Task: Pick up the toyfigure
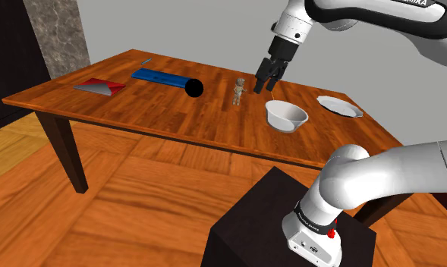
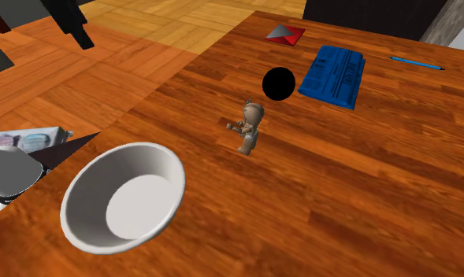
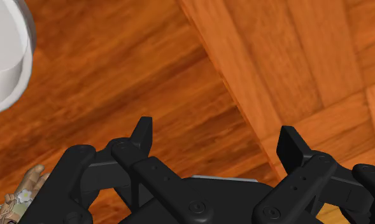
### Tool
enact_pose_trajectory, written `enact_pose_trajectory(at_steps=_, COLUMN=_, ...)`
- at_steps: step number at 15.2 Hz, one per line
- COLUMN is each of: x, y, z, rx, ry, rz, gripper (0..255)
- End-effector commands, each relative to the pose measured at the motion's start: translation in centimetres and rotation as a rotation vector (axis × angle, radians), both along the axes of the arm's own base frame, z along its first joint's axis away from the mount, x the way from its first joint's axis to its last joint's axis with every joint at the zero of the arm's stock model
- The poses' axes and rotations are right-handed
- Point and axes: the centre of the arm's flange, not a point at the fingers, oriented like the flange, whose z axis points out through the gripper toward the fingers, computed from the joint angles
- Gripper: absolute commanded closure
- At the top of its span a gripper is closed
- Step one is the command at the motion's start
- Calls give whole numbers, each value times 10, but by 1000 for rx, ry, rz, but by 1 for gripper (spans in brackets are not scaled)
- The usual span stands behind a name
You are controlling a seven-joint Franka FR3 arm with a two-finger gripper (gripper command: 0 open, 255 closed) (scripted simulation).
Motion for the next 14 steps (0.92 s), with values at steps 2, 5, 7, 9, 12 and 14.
enact_pose_trajectory(at_steps=2, x=10, y=-8, z=-2, rx=-2, ry=3, rz=-3, gripper=0)
enact_pose_trajectory(at_steps=5, x=41, y=-32, z=-10, rx=-8, ry=13, rz=-14, gripper=0)
enact_pose_trajectory(at_steps=7, x=61, y=-49, z=-15, rx=-12, ry=20, rz=-20, gripper=0)
enact_pose_trajectory(at_steps=9, x=81, y=-66, z=-20, rx=-16, ry=27, rz=-27, gripper=0)
enact_pose_trajectory(at_steps=12, x=111, y=-91, z=-28, rx=-22, ry=37, rz=-37, gripper=0)
enact_pose_trajectory(at_steps=14, x=131, y=-108, z=-34, rx=-27, ry=44, rz=-44, gripper=0)
